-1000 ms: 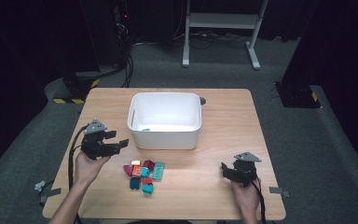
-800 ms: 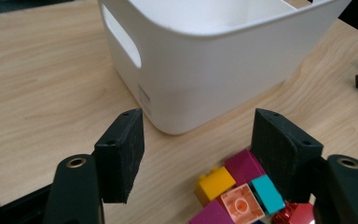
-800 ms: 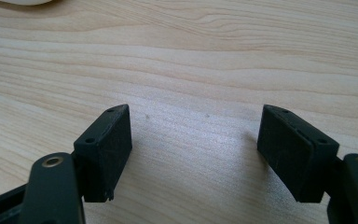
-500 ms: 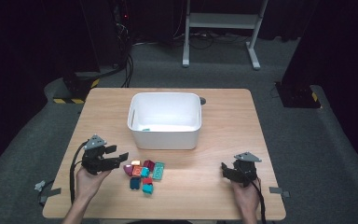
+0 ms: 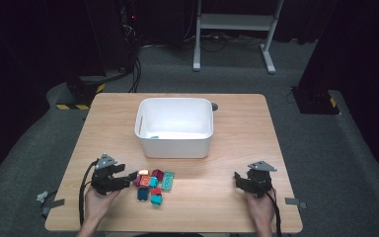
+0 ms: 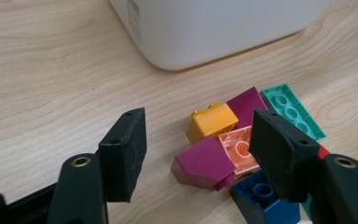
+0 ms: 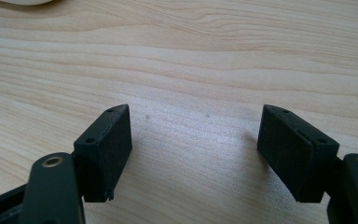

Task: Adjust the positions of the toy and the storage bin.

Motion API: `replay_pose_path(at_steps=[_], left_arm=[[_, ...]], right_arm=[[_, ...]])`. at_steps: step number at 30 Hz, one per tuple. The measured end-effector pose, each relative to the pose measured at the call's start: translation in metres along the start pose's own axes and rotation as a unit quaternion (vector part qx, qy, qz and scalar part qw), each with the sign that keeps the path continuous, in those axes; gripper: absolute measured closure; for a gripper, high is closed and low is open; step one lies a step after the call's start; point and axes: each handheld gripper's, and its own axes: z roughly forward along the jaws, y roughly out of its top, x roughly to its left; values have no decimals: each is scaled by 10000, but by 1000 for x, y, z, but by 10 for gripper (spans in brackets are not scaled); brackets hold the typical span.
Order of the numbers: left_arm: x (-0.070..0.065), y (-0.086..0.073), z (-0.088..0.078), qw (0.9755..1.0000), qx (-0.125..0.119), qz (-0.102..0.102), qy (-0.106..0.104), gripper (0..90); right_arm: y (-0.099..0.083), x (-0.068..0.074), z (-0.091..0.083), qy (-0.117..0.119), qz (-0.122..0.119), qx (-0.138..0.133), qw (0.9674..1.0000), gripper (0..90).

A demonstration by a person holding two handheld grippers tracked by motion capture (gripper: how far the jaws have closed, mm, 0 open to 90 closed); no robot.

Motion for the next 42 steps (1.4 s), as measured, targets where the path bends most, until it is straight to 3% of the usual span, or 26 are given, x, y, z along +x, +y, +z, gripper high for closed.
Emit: replay_pose_path(at_steps=[23, 42], left_arm=[[-11, -9, 26, 9993, 239, 72, 287, 419], [-8, -14, 29, 9993, 264, -41, 245, 469]], right_arm=[[0, 0, 0, 0, -3, -2, 10000, 261], [0, 0, 0, 1, -2, 0, 10000, 262]])
